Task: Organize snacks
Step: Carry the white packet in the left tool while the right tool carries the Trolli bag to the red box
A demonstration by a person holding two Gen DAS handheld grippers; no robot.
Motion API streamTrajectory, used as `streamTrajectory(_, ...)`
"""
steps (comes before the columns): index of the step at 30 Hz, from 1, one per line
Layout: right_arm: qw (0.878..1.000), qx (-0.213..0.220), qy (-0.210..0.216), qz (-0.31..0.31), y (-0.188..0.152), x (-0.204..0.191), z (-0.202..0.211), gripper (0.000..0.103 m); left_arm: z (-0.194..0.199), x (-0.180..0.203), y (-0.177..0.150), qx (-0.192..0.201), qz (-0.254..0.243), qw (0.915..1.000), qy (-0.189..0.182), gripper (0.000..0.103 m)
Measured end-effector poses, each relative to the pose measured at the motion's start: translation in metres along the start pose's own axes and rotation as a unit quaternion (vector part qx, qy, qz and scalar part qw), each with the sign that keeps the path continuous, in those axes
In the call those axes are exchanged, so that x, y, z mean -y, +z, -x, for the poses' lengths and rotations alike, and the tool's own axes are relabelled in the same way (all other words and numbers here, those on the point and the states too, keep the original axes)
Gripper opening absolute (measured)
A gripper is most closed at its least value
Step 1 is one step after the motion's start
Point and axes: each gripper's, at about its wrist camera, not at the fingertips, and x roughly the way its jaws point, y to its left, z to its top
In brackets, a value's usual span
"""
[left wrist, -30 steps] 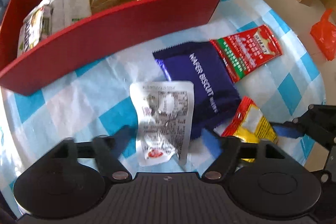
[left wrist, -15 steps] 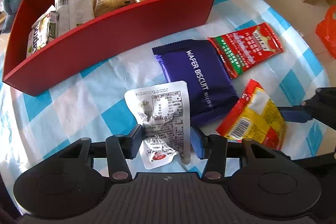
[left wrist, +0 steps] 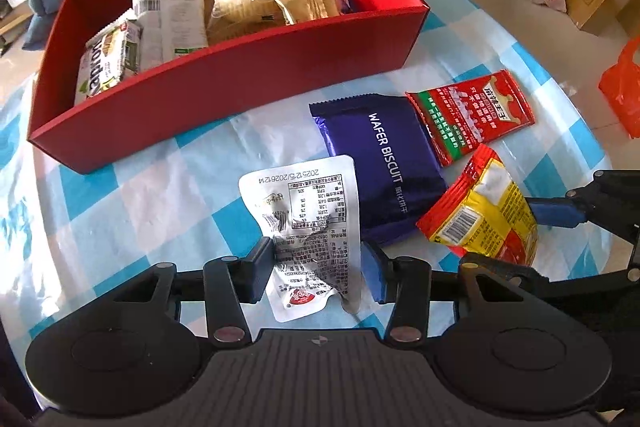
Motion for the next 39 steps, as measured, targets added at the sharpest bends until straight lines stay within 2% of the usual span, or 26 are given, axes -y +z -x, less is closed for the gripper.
streamTrajectory(10,1.0,0.018,-0.007,0.0,0.009,-0.002,0.008,0.047,0.011,-0.007,-0.002,0.01,0.017,0.9997,0.014,0.055)
streamTrajectory(20,0.999,0.035,-0.016,-0.029,0.033,0.001,0.008,0.047,0.016,-0.021,0.003,0.021,0.032,0.9992,0.014,0.055)
streamTrajectory(39,0.996,0.075,-0.012,-0.049,0.062,0.0,0.021,0.048,0.04,-0.032,0.018,0.065,0.058,0.9958,0.027,0.055)
